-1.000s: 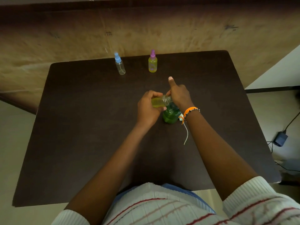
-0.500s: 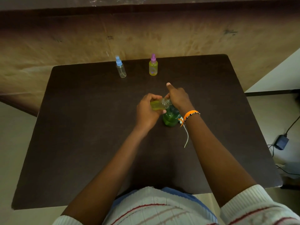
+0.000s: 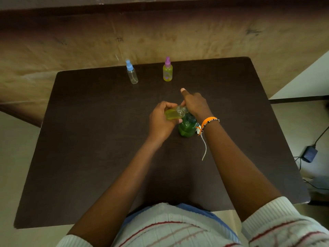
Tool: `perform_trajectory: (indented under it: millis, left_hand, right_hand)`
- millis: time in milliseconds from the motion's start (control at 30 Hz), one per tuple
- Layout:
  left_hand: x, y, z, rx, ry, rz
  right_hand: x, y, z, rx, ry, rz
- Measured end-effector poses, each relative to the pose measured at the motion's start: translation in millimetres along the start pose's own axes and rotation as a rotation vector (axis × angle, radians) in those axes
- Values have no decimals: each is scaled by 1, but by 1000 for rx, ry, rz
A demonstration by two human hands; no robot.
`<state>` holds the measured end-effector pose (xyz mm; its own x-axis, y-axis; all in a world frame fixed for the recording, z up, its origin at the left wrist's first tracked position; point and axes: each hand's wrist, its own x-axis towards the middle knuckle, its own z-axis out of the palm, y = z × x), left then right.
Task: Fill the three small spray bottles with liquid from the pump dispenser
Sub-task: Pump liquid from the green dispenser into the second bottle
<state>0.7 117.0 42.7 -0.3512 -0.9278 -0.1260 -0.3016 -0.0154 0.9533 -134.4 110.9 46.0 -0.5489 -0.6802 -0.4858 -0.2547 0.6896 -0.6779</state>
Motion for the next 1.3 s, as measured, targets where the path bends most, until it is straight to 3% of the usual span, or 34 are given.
perform_trajectory:
  millis: [400,733,967,1133,1300]
  left_hand:
    - [-2,-3,2,0,-14,-38]
    - [-2,0,-1,16,1,36]
    - [-2,10,-2,186,47,210]
    - [-2,12,-3,198,58,218]
    - [-3,13,-3,200,57,210]
  right_hand:
    - [-2,6,3,-2,48,-6]
    - [-1,0,-3,209,15,8]
    - [3,-2,-2,320,-37,99]
    - [-7,-10,-12,467,-180,199]
    - [-1,-9,-16,350,-125,129]
